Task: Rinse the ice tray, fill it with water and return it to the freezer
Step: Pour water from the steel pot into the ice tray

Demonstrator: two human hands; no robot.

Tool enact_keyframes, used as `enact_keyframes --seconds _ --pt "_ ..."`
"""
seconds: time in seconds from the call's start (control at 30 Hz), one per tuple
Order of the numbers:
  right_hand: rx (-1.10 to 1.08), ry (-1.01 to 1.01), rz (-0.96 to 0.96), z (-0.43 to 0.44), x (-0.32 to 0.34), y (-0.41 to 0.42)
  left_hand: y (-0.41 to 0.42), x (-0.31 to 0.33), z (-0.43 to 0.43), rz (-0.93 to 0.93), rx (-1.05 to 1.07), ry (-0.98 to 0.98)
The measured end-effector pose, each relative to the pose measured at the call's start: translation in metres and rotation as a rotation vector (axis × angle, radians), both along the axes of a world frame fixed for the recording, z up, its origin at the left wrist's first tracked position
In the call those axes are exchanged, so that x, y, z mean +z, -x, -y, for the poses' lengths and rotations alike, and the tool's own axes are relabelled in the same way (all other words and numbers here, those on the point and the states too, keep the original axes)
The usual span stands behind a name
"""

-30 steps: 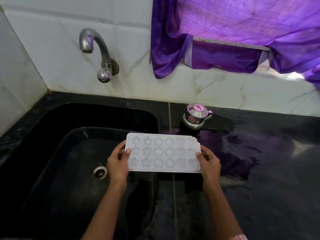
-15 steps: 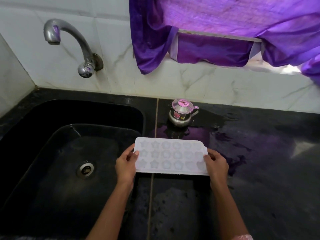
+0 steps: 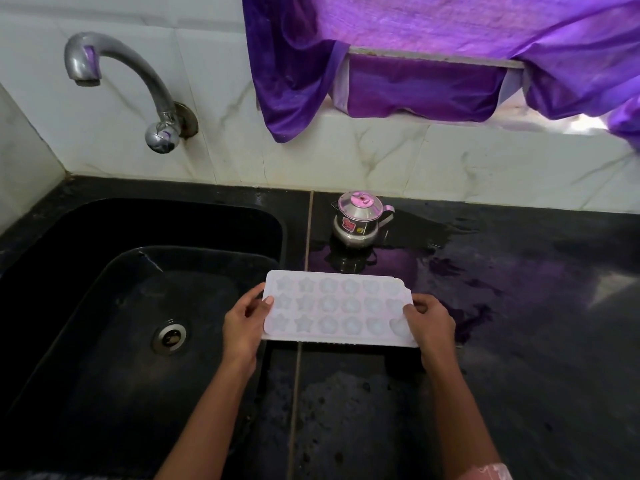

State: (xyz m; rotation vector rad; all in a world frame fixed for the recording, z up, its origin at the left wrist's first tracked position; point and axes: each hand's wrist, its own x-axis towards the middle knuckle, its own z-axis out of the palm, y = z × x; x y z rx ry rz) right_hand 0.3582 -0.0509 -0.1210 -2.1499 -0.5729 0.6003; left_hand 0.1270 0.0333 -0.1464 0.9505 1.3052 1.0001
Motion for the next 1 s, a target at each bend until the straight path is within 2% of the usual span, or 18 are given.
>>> enact_keyframes --seconds 0.07,0.13,0.23,0.3,0.4,0.53,0.63,0.8,0.9,1.0 --pt "0.019 0.042 0.064 -0.001 0.001 -0.001 -0.001 0.0 -0.002 -0.074 0.008 -0.034" --pt "0.027 0.062 0.159 -0.003 0.003 -0.001 -0.003 0.003 -0.005 -0.252 0.018 -0.123" --pt "0.092 -0.008 0.275 -0.008 0.01 0.001 -0.014 0.015 -0.01 -0.497 -0.01 -0.307" --pt "0.165 -0.068 0.295 -0.015 0.015 0.002 -0.026 0.024 -0.015 -0.536 -0.037 -0.403" --pt "0.227 -0.176 0.235 -0.032 0.023 0.0 -0.047 0.035 -0.026 -0.504 -0.116 -0.502" --pt "0.266 -0.266 0.173 -0.06 0.027 -0.008 -0.077 0.041 -0.05 -0.521 -0.276 -0.53" --pt "0.269 -0.301 0.163 -0.08 0.026 -0.018 -0.098 0.04 -0.068 -0.556 -0.405 -0.457" --pt "0.178 -0.383 0.075 -0.11 0.017 -0.034 -0.125 0.037 -0.091 -0.389 -0.446 -0.329" --pt "0.155 -0.424 -0.065 -0.121 0.013 -0.041 -0.136 0.034 -0.103 -0.323 -0.444 -0.302" --pt "0.169 -0.475 -0.296 -0.13 0.01 -0.045 -0.142 0.029 -0.11 -0.255 -0.432 -0.295"
